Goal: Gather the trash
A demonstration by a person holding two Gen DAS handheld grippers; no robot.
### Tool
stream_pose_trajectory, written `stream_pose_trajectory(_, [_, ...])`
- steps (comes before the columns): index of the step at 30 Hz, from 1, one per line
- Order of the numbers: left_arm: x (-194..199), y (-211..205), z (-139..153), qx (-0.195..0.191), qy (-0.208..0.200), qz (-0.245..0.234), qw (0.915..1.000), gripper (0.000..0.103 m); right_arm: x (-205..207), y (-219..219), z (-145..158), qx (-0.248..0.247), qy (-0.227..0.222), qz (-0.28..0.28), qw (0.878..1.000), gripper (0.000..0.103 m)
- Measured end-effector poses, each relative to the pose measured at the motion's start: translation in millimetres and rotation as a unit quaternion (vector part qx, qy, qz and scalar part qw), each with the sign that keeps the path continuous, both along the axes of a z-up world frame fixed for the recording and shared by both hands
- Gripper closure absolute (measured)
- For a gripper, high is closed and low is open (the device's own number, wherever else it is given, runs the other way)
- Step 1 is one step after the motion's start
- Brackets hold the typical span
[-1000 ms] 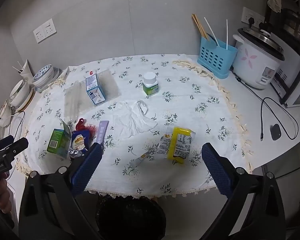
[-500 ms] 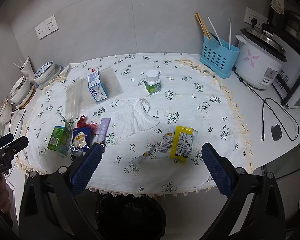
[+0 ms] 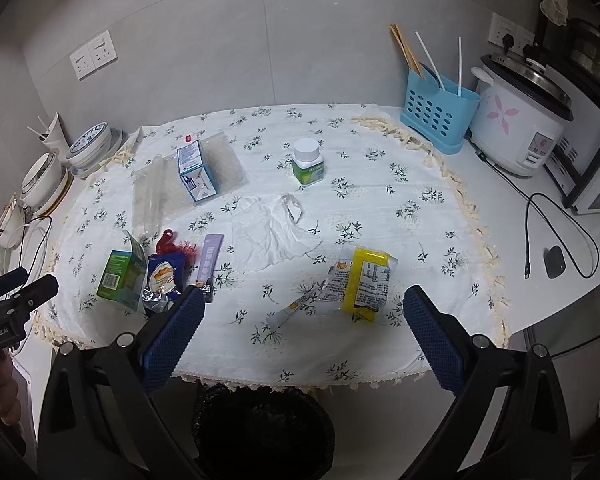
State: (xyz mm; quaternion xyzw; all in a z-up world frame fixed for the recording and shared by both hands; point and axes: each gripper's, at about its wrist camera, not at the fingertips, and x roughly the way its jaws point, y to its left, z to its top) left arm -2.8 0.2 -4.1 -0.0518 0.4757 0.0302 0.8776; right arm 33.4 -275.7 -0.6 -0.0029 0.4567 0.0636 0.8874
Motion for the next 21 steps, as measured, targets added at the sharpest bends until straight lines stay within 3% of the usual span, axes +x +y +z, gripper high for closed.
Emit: stream_pose_trajectory(21, [-0.4, -3.8, 0.8, -0.008, 0.004, -0.006, 0.9999, 0.006, 0.7, 1.0, -1.0, 0.008, 0.0, 0.0, 1.0, 0.007])
